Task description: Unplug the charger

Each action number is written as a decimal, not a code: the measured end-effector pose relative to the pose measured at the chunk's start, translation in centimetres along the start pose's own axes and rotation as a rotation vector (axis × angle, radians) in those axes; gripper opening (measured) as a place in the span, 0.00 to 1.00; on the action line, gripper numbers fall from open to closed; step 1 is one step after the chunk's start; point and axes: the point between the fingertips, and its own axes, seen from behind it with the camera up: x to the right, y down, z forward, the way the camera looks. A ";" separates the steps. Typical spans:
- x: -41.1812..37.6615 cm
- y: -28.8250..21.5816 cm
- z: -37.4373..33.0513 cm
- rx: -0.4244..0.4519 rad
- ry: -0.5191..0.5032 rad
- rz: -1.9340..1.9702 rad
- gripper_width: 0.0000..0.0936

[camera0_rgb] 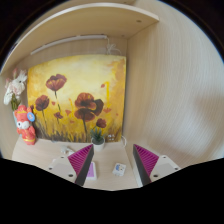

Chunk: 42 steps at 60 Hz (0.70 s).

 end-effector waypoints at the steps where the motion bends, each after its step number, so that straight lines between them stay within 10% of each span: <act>1: -0.4 -1.1 -0.8 0.024 -0.007 0.005 0.85; 16: -10.0 -8.0 -13.1 0.220 -0.088 0.006 0.89; 42: -27.0 5.7 -22.1 0.059 -0.268 -0.055 0.92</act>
